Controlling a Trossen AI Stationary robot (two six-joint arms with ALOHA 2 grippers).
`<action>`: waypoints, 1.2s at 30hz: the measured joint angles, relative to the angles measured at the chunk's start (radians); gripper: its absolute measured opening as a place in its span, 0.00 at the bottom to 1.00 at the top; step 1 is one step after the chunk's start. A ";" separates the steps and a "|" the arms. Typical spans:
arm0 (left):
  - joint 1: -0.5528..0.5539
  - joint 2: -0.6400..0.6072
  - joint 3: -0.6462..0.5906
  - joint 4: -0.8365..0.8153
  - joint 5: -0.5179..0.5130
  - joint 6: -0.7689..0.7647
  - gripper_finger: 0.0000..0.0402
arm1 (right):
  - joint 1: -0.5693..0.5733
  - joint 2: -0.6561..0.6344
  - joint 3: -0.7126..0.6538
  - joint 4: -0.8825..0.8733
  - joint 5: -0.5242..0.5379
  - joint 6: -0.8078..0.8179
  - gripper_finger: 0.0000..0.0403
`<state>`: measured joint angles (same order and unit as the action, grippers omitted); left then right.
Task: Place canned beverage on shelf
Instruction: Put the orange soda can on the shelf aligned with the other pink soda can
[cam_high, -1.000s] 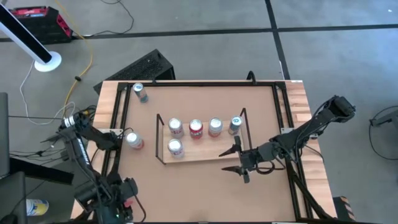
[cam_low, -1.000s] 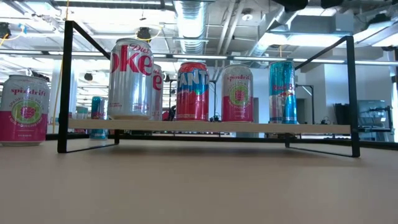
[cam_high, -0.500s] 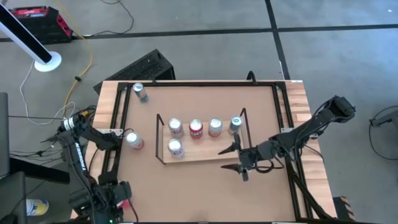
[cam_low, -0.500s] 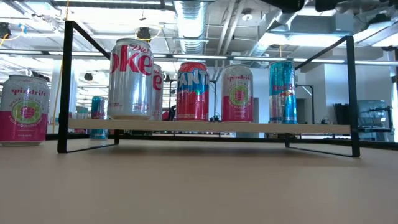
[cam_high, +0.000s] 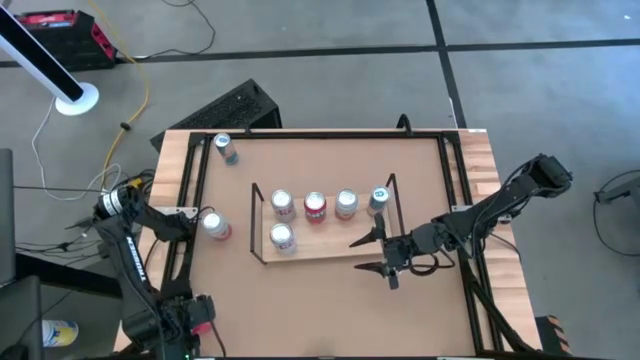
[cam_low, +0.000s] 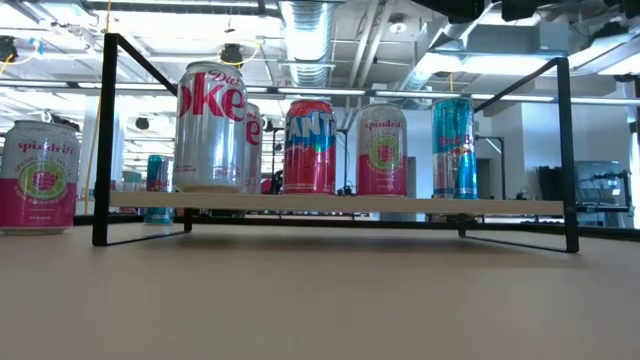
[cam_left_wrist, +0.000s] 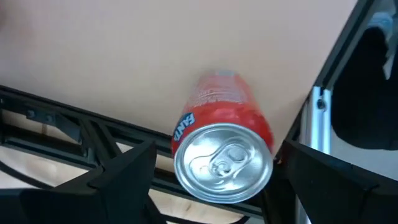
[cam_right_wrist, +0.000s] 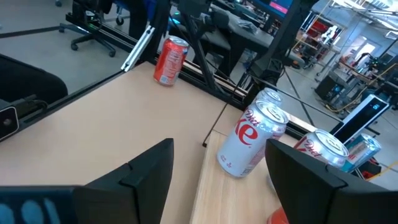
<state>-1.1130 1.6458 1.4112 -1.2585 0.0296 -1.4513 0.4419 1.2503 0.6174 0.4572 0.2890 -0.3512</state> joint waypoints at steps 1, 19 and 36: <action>0.000 0.000 -0.007 0.001 0.010 0.000 0.83 | 0.000 0.000 0.000 0.000 0.000 -0.001 0.68; 0.000 -0.001 -0.134 0.135 0.118 0.037 0.83 | 0.000 0.000 0.000 0.000 -0.002 -0.011 0.68; 0.008 -0.002 -0.134 0.155 0.084 0.068 0.73 | 0.000 0.000 0.000 0.000 -0.002 -0.016 0.68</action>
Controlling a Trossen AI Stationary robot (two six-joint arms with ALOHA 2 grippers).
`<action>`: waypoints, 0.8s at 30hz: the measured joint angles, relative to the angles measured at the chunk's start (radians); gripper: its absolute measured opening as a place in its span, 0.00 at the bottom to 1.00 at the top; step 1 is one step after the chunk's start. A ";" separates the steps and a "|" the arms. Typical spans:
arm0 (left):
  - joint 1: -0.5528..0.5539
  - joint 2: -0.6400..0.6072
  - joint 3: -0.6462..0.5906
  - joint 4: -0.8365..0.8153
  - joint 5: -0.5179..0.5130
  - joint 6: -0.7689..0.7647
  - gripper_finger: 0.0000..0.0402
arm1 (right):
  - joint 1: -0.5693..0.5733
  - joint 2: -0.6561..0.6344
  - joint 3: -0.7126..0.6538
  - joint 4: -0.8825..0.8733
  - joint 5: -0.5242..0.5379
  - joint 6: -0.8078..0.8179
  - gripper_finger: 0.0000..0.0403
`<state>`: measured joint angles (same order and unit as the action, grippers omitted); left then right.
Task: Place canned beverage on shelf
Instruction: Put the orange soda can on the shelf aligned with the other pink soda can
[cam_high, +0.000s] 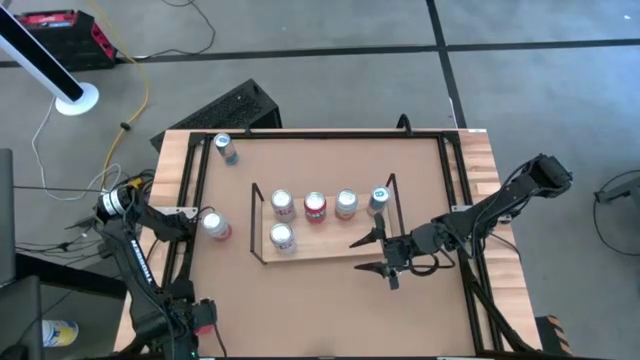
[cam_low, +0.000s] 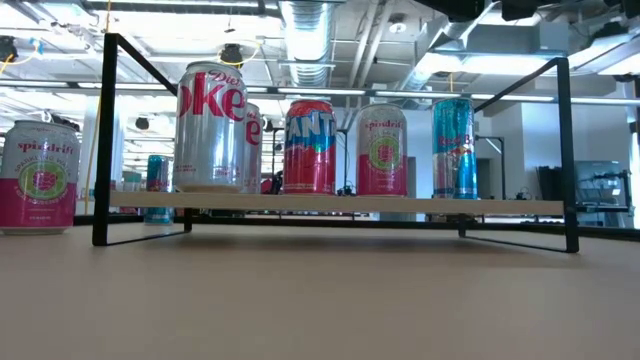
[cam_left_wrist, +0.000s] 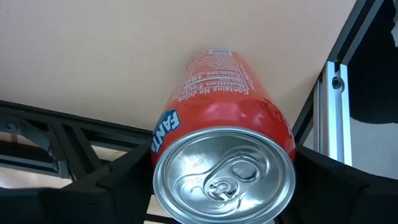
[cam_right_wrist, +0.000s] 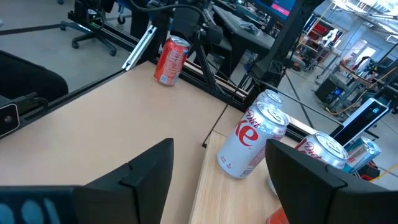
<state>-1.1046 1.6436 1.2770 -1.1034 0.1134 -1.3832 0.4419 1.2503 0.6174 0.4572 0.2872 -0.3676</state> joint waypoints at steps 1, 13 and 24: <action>0.003 0.000 0.000 0.000 0.005 0.002 0.71 | 0.000 0.000 0.000 0.000 0.000 0.000 0.68; 0.068 -0.050 0.082 -0.014 -0.092 0.011 0.69 | 0.000 0.000 0.000 0.000 0.000 0.000 0.68; 0.396 -0.055 0.267 0.021 -0.151 0.116 0.69 | 0.000 0.000 0.000 0.000 0.000 0.000 0.68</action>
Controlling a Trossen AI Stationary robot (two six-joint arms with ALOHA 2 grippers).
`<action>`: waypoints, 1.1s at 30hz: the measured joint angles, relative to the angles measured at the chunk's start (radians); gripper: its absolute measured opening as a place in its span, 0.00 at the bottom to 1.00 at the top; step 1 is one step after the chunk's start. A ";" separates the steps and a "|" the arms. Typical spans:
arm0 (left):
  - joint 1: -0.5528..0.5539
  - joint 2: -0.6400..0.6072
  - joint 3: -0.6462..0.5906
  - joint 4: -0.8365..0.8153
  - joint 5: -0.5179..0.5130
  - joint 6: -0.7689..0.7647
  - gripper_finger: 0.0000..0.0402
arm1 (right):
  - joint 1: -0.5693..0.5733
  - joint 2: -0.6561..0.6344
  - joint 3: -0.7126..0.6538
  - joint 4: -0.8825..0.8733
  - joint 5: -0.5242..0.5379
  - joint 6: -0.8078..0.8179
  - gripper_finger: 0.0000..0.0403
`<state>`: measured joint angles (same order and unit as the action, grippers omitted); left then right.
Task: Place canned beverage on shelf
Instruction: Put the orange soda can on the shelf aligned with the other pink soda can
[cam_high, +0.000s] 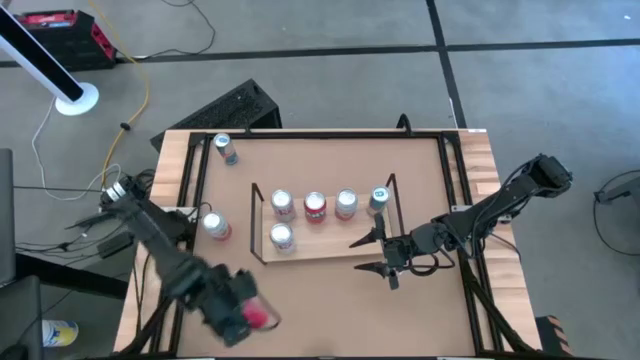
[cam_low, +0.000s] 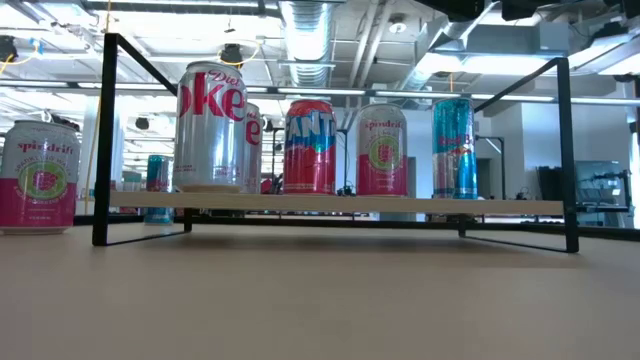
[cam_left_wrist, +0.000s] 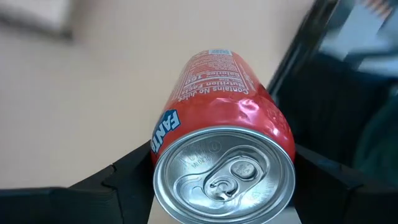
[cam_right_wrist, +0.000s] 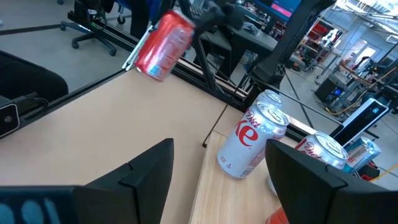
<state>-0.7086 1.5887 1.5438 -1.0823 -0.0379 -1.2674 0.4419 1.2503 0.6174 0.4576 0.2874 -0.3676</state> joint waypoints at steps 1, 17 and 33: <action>0.034 0.000 0.014 0.003 -0.006 0.030 0.69 | 0.000 0.000 0.000 0.000 0.000 0.000 0.68; 0.459 0.047 0.182 0.036 0.057 0.399 0.69 | 0.007 0.000 0.000 -0.012 0.001 0.062 0.68; 0.595 0.392 0.543 -0.238 0.082 0.505 0.69 | 0.036 0.000 -0.001 -0.046 0.028 0.090 0.68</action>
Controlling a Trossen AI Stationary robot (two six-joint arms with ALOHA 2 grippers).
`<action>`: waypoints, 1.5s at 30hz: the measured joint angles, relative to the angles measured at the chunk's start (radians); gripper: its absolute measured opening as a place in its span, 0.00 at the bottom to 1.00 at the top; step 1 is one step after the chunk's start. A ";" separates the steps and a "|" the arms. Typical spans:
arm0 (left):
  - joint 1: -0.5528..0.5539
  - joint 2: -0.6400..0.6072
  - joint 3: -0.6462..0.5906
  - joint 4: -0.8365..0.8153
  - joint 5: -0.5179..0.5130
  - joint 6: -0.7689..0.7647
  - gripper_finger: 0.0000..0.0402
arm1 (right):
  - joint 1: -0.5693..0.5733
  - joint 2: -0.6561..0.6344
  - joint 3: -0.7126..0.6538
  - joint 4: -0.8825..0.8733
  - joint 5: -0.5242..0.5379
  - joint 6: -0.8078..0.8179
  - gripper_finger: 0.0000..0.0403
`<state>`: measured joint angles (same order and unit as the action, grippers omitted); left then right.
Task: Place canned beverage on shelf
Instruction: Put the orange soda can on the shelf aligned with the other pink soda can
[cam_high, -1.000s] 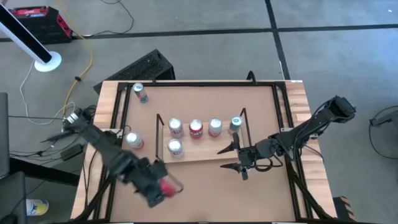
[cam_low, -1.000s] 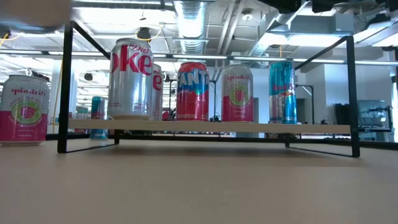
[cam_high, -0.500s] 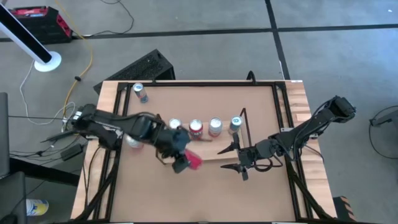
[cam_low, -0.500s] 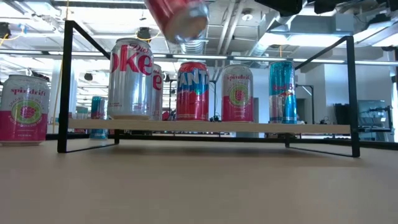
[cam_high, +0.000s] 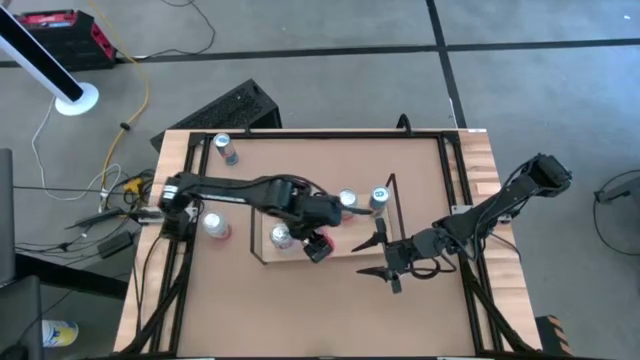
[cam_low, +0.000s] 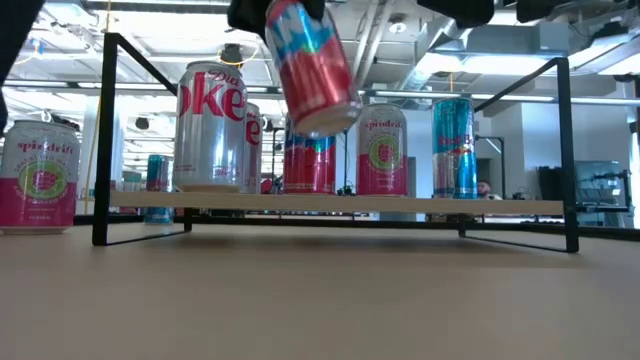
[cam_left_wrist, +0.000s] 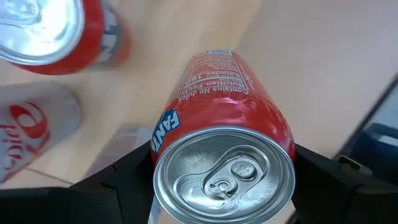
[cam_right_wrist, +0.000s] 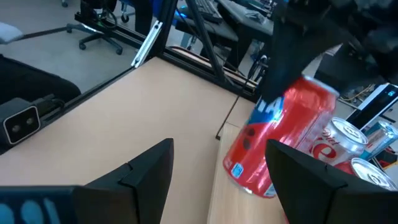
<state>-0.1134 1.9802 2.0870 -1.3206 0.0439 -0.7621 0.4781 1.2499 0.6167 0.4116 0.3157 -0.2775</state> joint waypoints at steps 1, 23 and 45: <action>0.003 0.018 0.023 -0.027 -0.007 0.003 0.69 | 0.000 0.000 0.000 -0.005 0.000 0.000 0.68; 0.039 0.092 0.066 -0.081 -0.057 -0.043 0.69 | -0.003 0.000 0.000 -0.030 0.000 -0.038 0.68; 0.037 0.151 0.064 -0.103 -0.043 -0.035 0.71 | -0.003 0.000 0.001 -0.034 0.000 -0.037 0.68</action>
<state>-0.0765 2.1311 2.1513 -1.4235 0.0006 -0.7969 0.4747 1.2499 0.6174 0.3775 0.3157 -0.3145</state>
